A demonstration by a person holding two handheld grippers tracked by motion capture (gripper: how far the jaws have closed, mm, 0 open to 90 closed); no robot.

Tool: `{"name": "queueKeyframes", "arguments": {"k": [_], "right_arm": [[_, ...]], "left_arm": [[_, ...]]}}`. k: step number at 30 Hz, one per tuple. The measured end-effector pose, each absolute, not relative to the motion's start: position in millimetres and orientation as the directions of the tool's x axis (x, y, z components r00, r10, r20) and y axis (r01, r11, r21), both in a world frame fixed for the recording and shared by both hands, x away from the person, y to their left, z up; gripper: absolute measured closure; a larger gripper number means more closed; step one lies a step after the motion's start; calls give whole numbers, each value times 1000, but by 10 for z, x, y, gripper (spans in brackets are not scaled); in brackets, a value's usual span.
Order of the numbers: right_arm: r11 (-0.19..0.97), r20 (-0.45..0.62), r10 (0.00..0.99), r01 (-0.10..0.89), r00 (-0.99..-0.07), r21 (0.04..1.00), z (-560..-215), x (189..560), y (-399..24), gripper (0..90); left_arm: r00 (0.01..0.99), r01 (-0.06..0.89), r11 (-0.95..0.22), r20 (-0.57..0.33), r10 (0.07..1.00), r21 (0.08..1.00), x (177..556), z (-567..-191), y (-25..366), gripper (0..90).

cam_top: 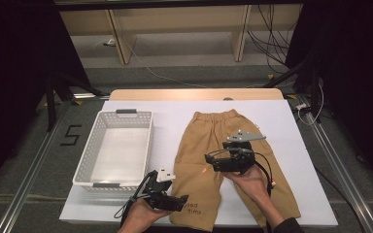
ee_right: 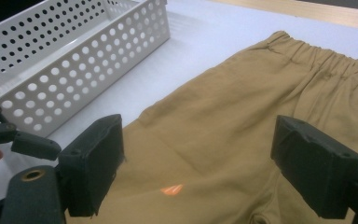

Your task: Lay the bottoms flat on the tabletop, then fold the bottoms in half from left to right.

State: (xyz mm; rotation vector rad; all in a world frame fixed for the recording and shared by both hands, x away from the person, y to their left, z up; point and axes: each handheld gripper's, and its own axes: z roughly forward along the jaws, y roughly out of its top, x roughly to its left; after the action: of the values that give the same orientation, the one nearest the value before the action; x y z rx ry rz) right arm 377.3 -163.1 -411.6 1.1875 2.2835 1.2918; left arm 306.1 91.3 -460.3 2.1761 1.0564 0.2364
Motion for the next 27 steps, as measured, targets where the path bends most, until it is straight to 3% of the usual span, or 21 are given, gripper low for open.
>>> {"name": "queueKeyframes", "arguments": {"k": [27], "right_arm": [[299,166,750,551,-641,779,-4142,4107,-1232,183]], "left_arm": [[619,623,-424,-81,781,657,3157,-4699,908,202]]}}
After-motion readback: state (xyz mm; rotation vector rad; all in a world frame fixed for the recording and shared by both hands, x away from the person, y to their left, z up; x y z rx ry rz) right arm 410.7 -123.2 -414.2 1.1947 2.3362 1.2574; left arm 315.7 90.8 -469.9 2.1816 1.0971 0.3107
